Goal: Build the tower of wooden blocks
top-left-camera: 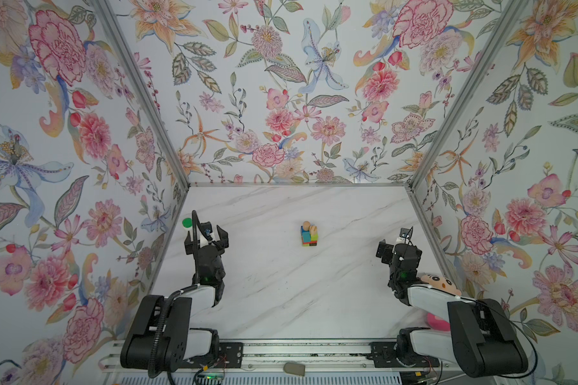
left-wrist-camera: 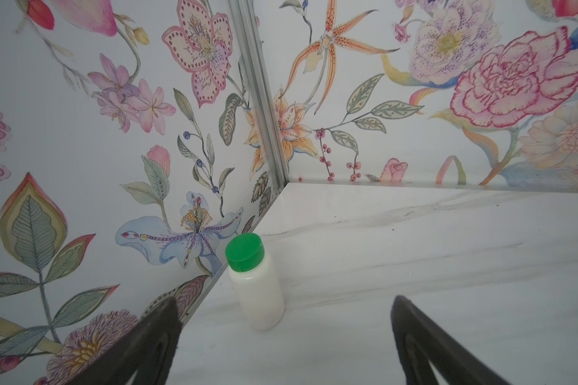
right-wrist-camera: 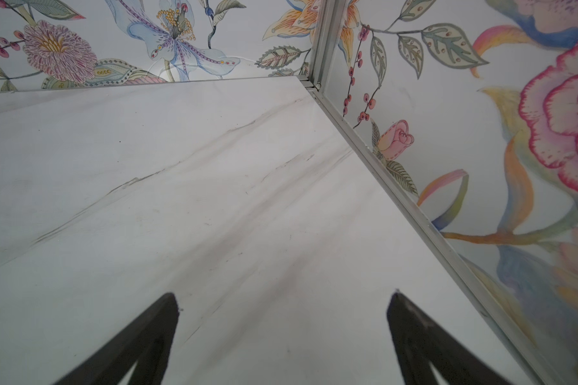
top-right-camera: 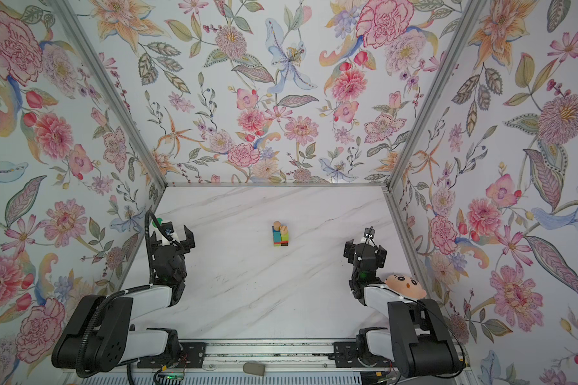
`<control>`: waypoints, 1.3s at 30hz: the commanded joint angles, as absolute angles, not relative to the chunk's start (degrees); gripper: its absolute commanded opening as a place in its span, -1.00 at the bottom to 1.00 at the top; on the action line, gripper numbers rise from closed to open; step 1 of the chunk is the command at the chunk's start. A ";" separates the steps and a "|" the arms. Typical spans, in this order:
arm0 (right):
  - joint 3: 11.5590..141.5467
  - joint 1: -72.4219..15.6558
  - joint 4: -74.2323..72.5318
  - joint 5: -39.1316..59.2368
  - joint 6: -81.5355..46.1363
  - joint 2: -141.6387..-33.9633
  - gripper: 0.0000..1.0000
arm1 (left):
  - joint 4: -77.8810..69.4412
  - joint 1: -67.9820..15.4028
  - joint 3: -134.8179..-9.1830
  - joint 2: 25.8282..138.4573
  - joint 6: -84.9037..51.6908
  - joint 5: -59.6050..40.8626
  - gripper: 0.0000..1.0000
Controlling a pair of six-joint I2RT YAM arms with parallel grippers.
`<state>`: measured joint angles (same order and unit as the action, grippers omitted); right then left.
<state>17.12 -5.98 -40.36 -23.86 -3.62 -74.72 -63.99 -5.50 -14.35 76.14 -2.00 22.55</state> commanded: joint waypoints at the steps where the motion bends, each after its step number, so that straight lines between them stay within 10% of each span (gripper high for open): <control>1: 16.59 -4.66 -49.80 -20.35 -2.50 -76.11 0.98 | -76.74 -4.93 -9.60 80.40 -2.67 20.02 0.99; 13: 14.70 -3.01 -70.02 -11.85 1.20 -89.97 0.98 | -83.55 -4.50 -9.61 90.32 -2.29 16.15 0.99; 39: 16.21 -2.90 -64.63 -11.35 0.96 -88.68 0.99 | -80.70 -4.31 -11.86 90.35 -1.49 14.50 0.98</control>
<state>15.38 -2.59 -62.89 -11.09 0.23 -88.40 -79.55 -4.82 -11.44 90.19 -2.09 15.18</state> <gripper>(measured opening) 0.992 0.993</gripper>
